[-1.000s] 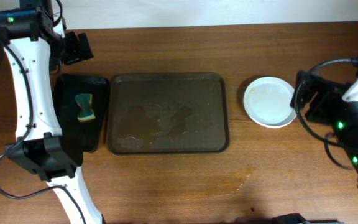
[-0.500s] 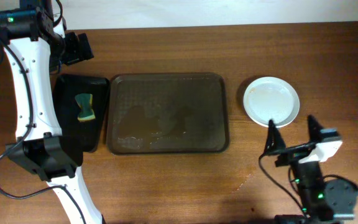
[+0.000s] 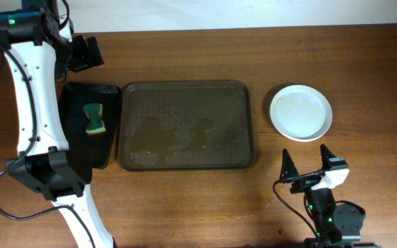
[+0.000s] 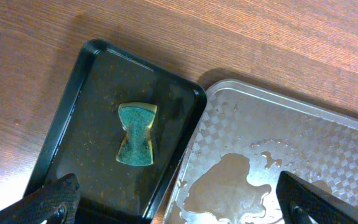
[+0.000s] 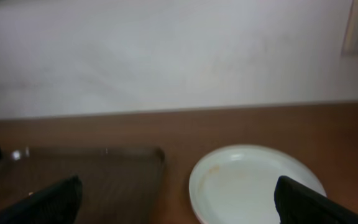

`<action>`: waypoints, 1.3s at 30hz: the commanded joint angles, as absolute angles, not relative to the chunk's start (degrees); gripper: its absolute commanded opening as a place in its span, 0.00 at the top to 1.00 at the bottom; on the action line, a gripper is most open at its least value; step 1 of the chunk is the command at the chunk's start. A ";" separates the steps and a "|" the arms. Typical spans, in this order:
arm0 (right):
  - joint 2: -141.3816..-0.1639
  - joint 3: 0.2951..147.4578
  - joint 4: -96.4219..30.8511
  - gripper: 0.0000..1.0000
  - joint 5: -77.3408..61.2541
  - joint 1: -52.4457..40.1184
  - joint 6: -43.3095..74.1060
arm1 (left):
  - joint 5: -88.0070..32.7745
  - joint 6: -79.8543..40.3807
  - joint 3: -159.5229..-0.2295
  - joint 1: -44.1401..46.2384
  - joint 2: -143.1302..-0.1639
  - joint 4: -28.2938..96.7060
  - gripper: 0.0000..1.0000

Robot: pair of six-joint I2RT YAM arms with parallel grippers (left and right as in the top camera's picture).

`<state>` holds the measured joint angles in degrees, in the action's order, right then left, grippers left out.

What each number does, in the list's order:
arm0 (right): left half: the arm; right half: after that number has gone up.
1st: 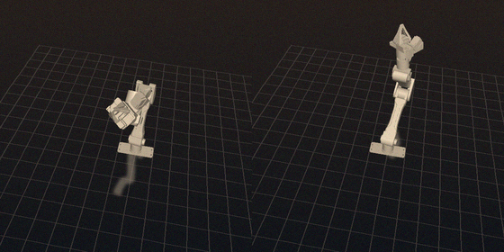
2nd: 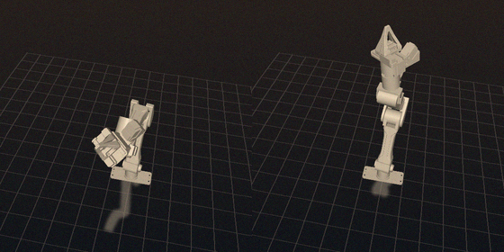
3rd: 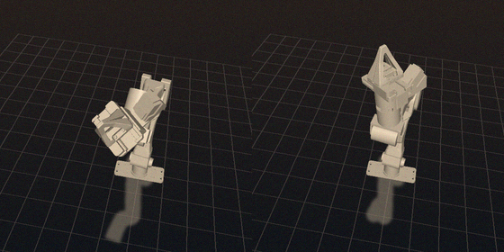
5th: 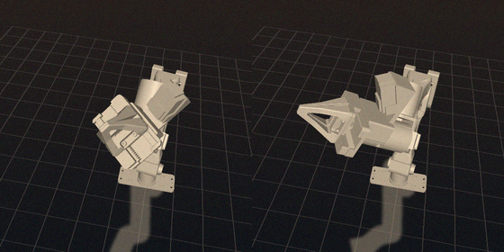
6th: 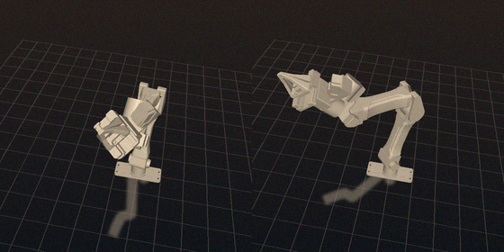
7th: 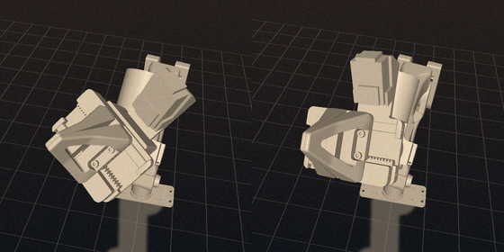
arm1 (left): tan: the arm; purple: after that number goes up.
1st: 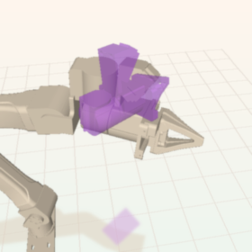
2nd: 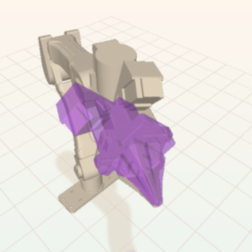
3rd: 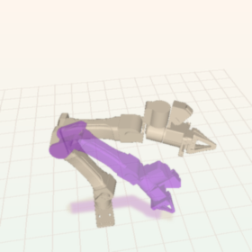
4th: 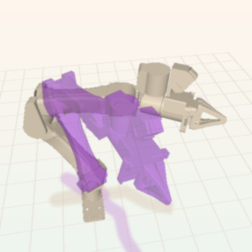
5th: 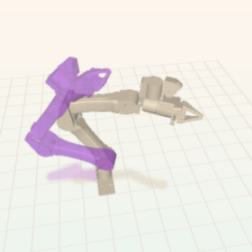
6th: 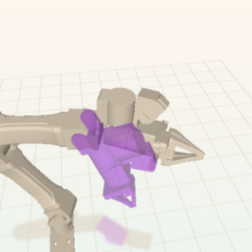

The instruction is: Clean dirty plates on tray and stack at the side

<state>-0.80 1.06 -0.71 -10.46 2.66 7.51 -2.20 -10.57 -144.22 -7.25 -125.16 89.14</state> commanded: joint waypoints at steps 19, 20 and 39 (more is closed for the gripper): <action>-0.32 0.32 -3.60 0.02 -9.89 3.07 7.53 | -2.57 -11.09 -144.40 -7.55 -124.79 89.06 0.01; -0.32 0.32 -3.60 0.02 -9.91 3.07 7.53 | -2.57 -11.09 -144.40 -7.55 -124.79 89.06 0.01; -0.32 0.32 -3.60 0.02 -9.89 3.07 7.53 | -0.23 -5.23 -96.42 -7.57 -86.06 51.57 0.01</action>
<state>-0.78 0.73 -3.38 -10.41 2.66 7.51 -0.47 -9.78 -108.95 -7.25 -95.20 55.64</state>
